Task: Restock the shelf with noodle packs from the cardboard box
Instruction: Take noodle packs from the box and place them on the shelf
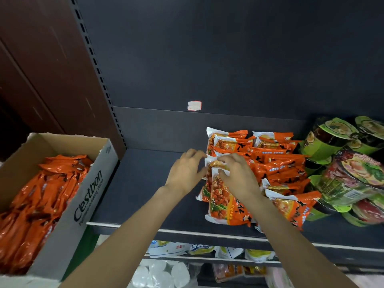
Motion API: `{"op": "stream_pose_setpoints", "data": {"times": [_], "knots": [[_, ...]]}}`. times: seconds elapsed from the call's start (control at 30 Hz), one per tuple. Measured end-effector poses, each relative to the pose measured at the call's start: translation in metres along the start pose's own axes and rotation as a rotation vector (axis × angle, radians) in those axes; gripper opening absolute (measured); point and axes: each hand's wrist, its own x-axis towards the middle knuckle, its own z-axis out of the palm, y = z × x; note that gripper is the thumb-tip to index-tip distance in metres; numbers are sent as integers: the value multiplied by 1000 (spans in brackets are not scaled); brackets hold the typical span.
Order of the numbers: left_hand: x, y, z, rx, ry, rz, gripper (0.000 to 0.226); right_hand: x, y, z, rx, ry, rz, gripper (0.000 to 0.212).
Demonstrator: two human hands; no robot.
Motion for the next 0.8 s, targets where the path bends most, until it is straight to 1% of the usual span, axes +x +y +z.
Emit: {"op": "stream_pose_setpoints", "data": {"times": [0.1, 0.17, 0.3, 0.47, 0.53, 0.63, 0.8], "knots": [[-21, -15, -25, 39, 123, 45, 29, 3, -31, 7, 115, 18, -39, 29], [-38, -35, -44, 16, 168, 13, 25, 7, -58, 17, 180, 14, -80, 25], [-76, -96, -89, -63, 252, -132, 20, 16, -122, 45, 281, -29, -165, 22], [-119, -194, -147, -90, 332, -317, 14, 29, -216, 95, 320, -134, -280, 22], [-134, -236, -169, -102, 336, -380, 15, 36, -255, 118, 330, -173, -291, 23], [-148, -300, -195, -91, 285, -464, 18, 49, -308, 155, 346, -204, -281, 21], [-151, -381, -218, -97, 184, -477, 23, 72, -363, 210, 341, -249, -205, 27]]}}
